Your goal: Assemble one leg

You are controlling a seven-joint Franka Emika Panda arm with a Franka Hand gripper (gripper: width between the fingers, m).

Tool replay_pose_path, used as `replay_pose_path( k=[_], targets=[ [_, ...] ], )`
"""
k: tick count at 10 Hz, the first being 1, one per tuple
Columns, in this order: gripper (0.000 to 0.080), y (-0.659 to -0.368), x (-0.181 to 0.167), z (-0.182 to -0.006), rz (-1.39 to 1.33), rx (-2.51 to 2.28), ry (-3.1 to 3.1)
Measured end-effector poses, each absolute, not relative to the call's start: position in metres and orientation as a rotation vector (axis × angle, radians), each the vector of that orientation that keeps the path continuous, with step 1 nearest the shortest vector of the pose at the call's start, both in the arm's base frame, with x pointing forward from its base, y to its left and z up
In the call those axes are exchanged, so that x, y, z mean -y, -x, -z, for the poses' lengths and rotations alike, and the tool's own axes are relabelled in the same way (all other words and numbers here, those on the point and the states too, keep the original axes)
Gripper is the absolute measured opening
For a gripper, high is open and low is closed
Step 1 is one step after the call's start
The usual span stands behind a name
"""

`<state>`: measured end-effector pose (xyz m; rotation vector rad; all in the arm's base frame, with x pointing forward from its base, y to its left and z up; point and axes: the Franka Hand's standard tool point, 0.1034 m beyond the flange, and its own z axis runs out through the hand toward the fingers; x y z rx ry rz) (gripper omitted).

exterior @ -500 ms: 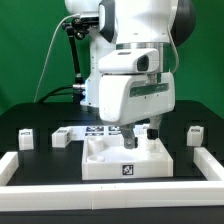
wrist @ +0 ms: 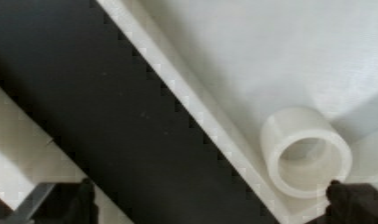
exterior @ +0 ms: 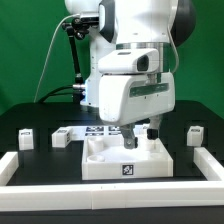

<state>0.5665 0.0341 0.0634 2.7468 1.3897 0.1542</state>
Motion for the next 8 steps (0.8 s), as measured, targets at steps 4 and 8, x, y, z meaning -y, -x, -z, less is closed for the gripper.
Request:
replay_pose_path(
  k=[4, 8],
  targets=[
    [0.0649, -0.558, -0.027, -0.058, -0.122, -1.624, -2.615],
    [0.0649, -0.544, -0.028, -0.051, 0.002, -1.807, -2.529]
  ],
)
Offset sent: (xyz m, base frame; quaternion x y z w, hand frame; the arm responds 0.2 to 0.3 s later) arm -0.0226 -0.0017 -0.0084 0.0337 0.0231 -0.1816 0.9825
